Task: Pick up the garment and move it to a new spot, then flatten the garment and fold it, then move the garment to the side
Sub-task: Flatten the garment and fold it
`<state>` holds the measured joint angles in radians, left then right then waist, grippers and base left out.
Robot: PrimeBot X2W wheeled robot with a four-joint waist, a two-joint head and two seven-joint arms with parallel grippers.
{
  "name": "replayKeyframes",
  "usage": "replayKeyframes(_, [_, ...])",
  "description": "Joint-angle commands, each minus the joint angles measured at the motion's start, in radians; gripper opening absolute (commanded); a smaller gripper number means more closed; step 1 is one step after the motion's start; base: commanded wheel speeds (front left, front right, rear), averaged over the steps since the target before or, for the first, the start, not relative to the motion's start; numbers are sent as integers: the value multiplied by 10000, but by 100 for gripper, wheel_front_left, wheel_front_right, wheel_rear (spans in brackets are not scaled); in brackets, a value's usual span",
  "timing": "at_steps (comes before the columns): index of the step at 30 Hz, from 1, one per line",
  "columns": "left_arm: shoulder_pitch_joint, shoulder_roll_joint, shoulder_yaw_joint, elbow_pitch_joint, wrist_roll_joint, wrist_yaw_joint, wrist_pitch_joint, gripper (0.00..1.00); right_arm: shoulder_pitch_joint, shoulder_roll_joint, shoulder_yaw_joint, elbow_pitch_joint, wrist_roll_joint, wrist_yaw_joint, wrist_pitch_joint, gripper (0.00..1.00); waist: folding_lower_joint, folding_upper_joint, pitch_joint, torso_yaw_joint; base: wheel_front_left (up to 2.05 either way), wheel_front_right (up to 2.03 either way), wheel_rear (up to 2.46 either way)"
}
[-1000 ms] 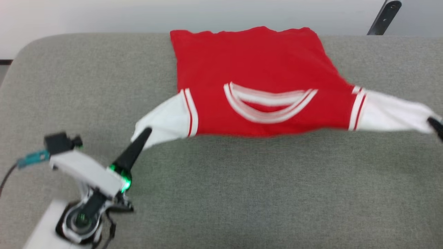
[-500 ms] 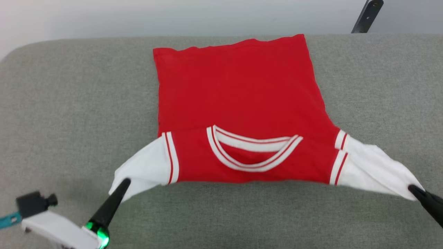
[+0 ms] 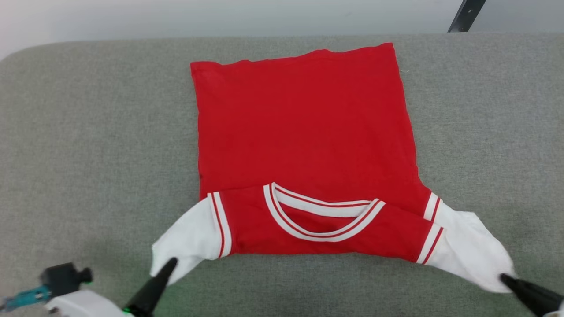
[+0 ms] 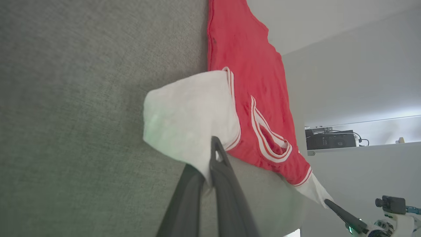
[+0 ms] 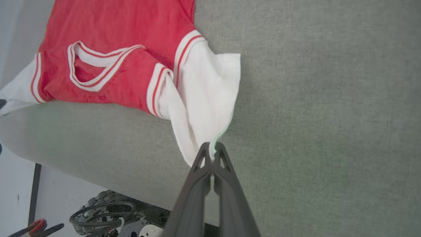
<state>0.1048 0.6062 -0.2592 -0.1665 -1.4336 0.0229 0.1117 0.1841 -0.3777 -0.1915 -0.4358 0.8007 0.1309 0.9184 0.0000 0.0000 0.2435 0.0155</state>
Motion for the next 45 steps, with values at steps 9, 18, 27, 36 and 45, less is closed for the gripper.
replayKeyframes(9, [-1419,-516,-1450,2246,1923,203,-52,0,-1051,-720,2020,1961,-793,-4,-766,0,0,0,313,276,0,0,0])
replayKeyframes(18, [-2200,-1030,-2074,3503,2666,170,-196,0,-1322,-1075,2947,3271,-843,-5,-1578,0,0,0,621,454,0,0,0])
replayKeyframes(27, [-2480,-1222,-2220,4057,2819,58,-275,0,-1670,-1344,3580,4089,-831,-22,-2244,18,0,0,742,417,0,0,0])
replayKeyframes(36, [-2296,-1385,-2332,3994,2855,-3,-423,0,-2365,-1960,2664,2874,-769,-6,-2211,100,0,0,387,442,0,0,0])
replayKeyframes(45, [-3029,-1550,-2597,3437,3174,-116,-310,0,-5934,-2354,2218,2691,-928,-7,-865,100,0,0,1142,1203,0,0,0])
